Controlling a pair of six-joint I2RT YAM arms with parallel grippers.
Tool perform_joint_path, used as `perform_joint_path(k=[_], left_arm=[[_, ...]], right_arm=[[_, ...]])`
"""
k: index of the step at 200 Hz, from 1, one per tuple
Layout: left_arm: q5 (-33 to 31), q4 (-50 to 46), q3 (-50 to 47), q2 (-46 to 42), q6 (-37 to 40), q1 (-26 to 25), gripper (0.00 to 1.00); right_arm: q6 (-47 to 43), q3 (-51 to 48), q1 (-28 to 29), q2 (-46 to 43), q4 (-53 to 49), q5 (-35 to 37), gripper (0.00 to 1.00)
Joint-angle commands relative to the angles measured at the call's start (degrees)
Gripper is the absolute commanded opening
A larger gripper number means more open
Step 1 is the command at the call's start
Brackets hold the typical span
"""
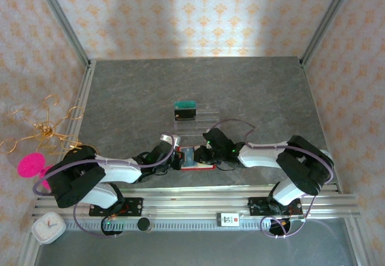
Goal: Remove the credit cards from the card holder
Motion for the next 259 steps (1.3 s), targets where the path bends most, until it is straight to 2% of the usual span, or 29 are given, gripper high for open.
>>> perform_joint_path(k=[1,42,72,159,217,234,259], left_arm=[[0.64,-4.95,-0.98,2.03,0.47,-0.24,0.00],[2.12,-3.81,-0.64,3.43,0.49,-0.34,0.00],[1.46,-4.14,-1.14,3.23,0.37,-0.33,0.00],[2.17,-3.48,-1.15,3.01,0.62,-0.12,0.00],[3.75,-8.32,2.90,-2.65,2.04,0.11,0.00],[4.07,-11.26,4.48,-5.89,2.04,0.20,0.17],[3.16,-15.86,5.95,-12.29,2.04,0.41,0.35]], right_arm=[[0.24,-1.59,-0.83,1.59,0.46,-0.01,0.20],[-0.15,-0.65,-0.74,3.50,3.03,-3.61,0.17],[0.50,-1.48,-0.92,2.82,2.12,-1.44,0.00],[2.89,-8.61,-3.55,-8.74,-3.51,3.87,0.00],[-7.46,-6.15,-3.64,-19.38,-10.43,7.58,0.00],[-12.63,-4.26,-3.64,-23.13,-12.43,8.75,0.00],[-20.22,-1.43,-3.64,-25.51,-14.29,10.81,0.00]])
